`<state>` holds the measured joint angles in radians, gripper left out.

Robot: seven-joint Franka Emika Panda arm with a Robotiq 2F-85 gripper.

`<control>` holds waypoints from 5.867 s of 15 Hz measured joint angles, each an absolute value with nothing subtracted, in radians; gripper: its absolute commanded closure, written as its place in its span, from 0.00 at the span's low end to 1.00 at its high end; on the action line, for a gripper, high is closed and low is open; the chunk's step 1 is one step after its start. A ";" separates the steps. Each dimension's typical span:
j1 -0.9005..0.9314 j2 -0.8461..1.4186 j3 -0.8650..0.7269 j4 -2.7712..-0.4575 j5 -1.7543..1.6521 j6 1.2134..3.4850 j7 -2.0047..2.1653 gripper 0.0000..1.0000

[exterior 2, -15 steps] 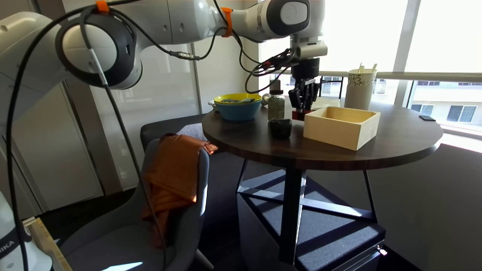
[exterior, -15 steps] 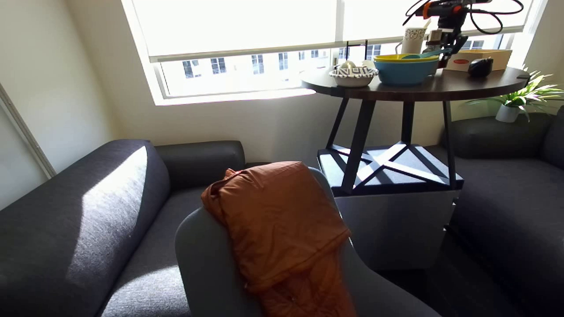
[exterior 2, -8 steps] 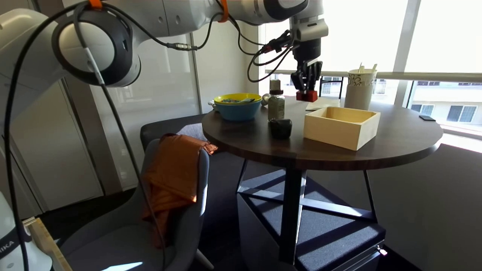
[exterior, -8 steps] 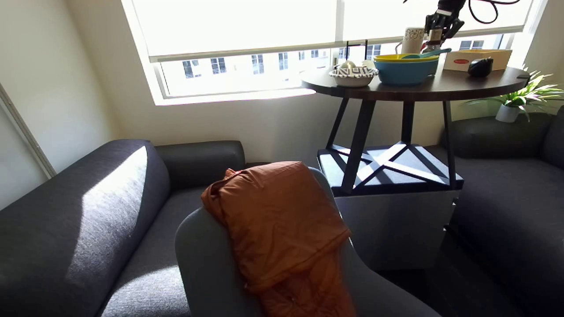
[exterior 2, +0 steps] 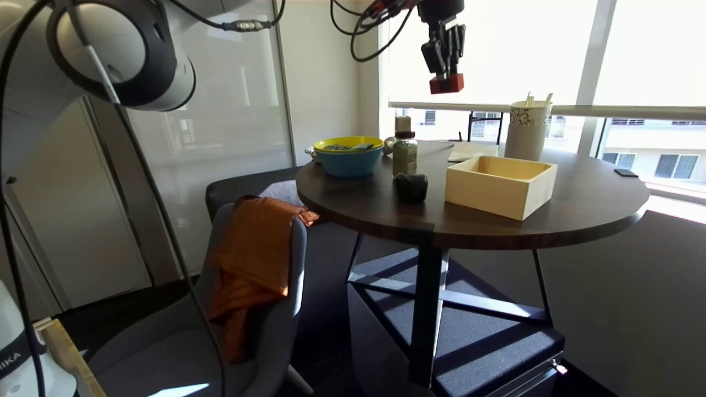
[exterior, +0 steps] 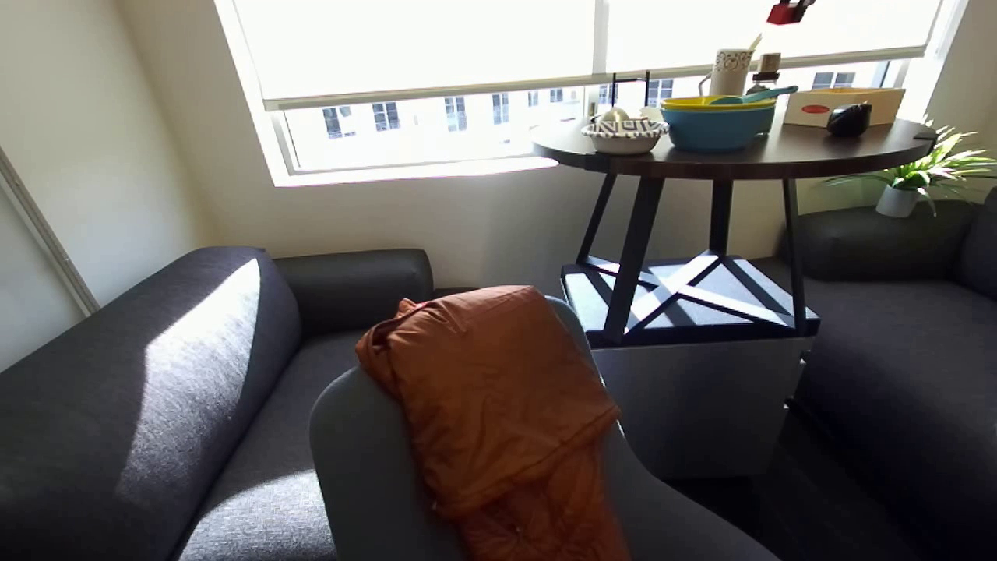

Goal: Put the red block on the wooden block

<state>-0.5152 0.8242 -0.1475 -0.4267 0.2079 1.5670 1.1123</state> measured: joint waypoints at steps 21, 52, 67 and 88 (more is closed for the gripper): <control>-0.394 0.712 -0.145 -0.460 0.085 1.316 0.916 0.92; -0.388 0.826 -0.152 -0.456 0.073 1.326 0.990 0.92; -0.391 0.827 -0.151 -0.456 0.073 1.326 1.000 0.22; -0.492 0.598 -0.131 -0.439 0.085 1.320 0.509 0.00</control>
